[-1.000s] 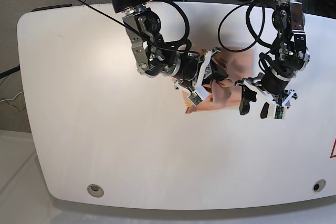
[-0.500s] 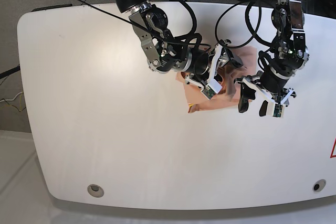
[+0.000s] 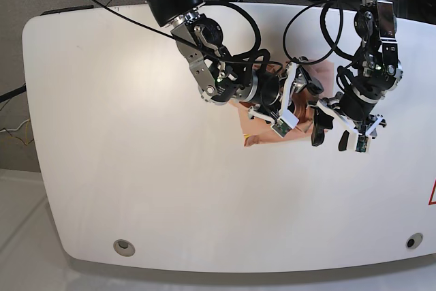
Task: Fold the T-shirt properly
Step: 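Lower the bundle with both grippers and open them over the shirt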
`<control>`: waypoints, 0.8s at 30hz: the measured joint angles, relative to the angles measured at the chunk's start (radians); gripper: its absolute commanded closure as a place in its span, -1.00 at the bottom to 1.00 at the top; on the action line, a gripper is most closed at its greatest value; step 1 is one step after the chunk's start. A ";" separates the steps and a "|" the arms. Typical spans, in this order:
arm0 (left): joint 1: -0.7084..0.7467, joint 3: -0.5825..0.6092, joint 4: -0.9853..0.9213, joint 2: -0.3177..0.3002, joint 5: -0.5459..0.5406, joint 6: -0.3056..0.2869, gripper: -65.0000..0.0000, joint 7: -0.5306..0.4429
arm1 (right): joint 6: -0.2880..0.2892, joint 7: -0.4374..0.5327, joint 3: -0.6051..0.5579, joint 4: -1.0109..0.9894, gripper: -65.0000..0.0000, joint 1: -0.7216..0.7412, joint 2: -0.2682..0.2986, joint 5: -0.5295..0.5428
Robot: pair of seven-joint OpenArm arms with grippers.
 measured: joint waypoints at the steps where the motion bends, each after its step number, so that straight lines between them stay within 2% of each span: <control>1: 0.000 0.000 0.000 -0.002 0.000 0.001 -0.15 0.000 | -0.004 0.000 0.001 0.000 -0.16 0.003 0.000 -0.001; 8: -0.011 -0.001 0.000 -0.001 0.001 0.001 -0.15 0.000 | -0.003 -0.006 0.001 0.000 -0.16 0.028 -0.003 0.000; 24: -0.142 0.007 0.001 -0.013 0.000 0.000 -0.15 0.000 | -0.006 -0.003 0.000 -0.020 -0.16 0.062 -0.021 0.002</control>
